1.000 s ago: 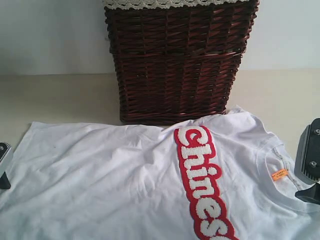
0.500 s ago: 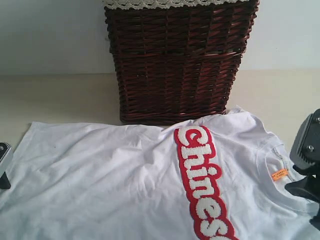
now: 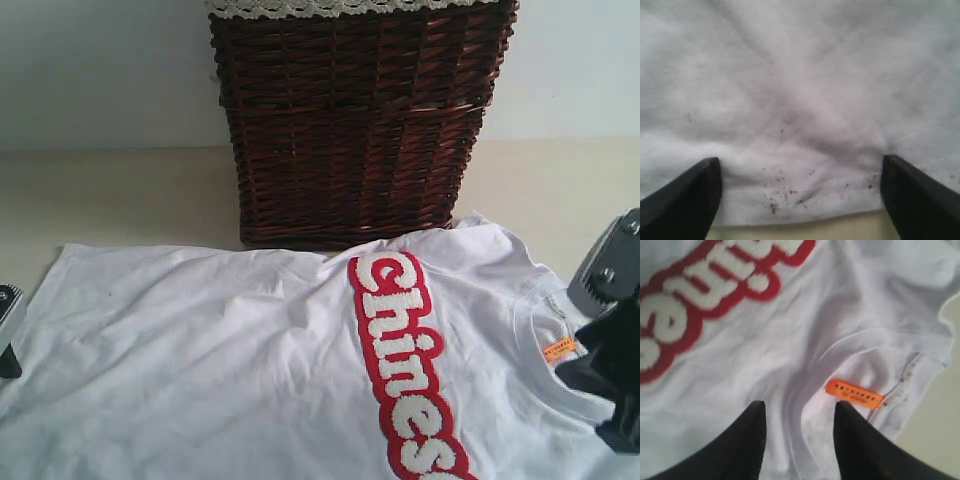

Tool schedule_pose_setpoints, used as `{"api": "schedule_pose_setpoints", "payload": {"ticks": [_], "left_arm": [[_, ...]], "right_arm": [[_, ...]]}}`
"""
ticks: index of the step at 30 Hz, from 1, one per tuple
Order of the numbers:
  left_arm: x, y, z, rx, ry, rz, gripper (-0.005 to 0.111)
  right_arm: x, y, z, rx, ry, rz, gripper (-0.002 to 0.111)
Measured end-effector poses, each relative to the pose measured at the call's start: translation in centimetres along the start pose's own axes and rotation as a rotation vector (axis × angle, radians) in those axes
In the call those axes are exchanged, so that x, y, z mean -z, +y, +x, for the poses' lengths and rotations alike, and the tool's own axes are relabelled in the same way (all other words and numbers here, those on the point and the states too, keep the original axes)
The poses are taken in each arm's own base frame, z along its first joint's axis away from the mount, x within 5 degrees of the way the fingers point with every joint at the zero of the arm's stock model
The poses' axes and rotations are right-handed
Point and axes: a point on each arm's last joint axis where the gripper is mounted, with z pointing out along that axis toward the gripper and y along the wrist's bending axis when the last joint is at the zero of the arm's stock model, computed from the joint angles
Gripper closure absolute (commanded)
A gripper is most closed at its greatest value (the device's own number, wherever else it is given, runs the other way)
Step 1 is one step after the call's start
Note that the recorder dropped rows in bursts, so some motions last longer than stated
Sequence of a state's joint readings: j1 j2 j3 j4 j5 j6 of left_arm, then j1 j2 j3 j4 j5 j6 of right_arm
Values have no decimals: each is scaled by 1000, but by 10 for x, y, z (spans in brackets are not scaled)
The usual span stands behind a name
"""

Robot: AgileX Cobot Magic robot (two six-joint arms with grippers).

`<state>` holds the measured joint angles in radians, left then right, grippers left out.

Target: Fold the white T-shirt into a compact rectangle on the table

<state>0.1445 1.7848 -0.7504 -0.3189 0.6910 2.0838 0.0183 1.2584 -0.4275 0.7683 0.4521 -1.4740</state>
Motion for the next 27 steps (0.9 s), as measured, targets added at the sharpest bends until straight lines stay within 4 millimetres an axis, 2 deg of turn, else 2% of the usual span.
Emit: {"api": "schedule_pose_setpoints", "payload": {"ticks": [6, 11, 14, 18, 23, 27], "left_arm": [[0, 0, 0, 0, 0, 0, 23], [0, 0, 0, 0, 0, 0, 23], [0, 0, 0, 0, 0, 0, 23], [0, 0, 0, 0, 0, 0, 23], [0, 0, 0, 0, 0, 0, 23], [0, 0, 0, 0, 0, 0, 23]], "right_arm": [[-25, 9, 19, 319, 211, -177, 66], [-27, 3, 24, 549, 287, -211, 66], [-19, -12, 10, 702, 308, -191, 66], [-2, -33, -18, 853, 309, -163, 66], [14, -52, -49, 863, 310, -200, 63], [10, -58, -55, 809, 360, -360, 55]]}}
